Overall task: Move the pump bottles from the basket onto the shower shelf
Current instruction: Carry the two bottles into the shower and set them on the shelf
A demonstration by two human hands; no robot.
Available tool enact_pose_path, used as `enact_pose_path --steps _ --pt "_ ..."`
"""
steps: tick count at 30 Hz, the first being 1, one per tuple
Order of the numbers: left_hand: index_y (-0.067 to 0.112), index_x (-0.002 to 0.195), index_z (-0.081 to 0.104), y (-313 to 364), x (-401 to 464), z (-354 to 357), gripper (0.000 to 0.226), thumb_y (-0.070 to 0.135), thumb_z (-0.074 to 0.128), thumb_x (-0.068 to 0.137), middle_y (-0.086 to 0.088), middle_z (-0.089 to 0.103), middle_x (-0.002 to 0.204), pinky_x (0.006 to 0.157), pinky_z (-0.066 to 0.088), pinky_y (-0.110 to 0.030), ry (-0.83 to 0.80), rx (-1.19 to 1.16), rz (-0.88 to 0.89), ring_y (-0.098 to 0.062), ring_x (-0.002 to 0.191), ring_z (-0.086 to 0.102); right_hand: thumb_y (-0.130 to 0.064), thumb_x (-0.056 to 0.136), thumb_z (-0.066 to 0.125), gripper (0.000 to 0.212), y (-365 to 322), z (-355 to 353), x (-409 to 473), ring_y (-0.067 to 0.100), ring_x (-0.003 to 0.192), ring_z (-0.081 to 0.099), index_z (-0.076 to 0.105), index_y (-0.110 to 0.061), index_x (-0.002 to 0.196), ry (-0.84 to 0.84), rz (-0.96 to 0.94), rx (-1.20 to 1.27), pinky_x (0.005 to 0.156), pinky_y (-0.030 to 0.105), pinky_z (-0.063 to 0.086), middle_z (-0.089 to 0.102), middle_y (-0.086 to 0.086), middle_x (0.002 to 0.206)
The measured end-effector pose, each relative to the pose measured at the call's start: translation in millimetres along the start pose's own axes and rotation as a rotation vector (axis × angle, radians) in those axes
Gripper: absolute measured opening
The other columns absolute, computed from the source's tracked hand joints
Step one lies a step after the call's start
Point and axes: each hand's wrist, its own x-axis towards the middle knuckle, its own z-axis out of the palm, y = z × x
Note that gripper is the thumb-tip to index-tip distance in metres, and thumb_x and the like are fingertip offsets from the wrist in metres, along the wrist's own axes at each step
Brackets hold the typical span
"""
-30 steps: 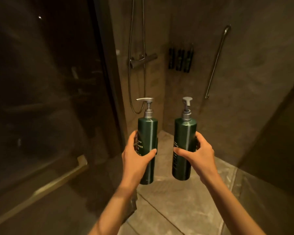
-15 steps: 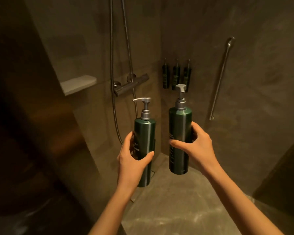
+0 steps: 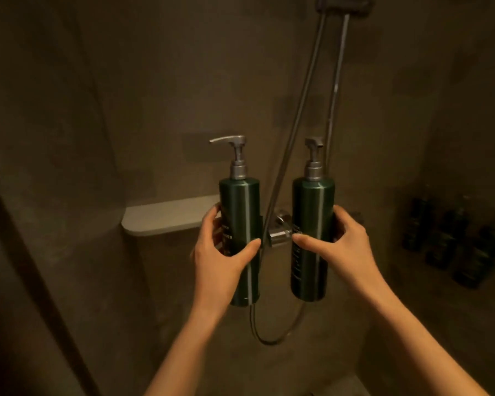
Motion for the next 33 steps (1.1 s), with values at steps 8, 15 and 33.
enact_pose_path --steps 8,15,33 --pt "0.036 0.137 0.033 13.5 108.4 -12.4 0.083 0.014 0.078 0.071 0.035 0.046 0.105 0.075 0.040 -0.003 0.238 0.094 0.146 0.025 0.092 0.047 -0.025 0.067 0.082 0.056 -26.5 52.8 125.2 -0.001 0.095 0.062 0.057 -0.029 0.117 -0.068 -0.163 0.231 0.076 0.018 0.048 0.065 -0.015 0.103" --pt "0.037 0.137 0.034 -22.3 158.1 -28.6 0.083 0.010 0.077 0.071 0.024 0.048 0.120 0.097 0.043 -0.027 0.305 0.151 0.156 -0.002 0.114 0.050 -0.030 0.064 0.085 0.065 -17.2 125.1 197.9 -0.005 0.092 0.062 0.056 -0.025 0.122 -0.129 -0.269 0.237 0.074 0.014 0.050 0.065 -0.016 0.103" --pt "0.048 0.131 0.030 -66.5 148.5 -22.9 0.081 0.022 0.077 0.072 0.034 0.041 0.115 0.089 0.041 -0.019 0.497 0.387 0.049 0.011 0.103 0.047 -0.034 0.066 0.082 0.085 56.4 171.5 207.5 0.003 0.110 0.057 0.037 -0.034 0.137 -0.284 -0.209 0.301 0.090 0.027 0.052 0.054 -0.018 0.120"
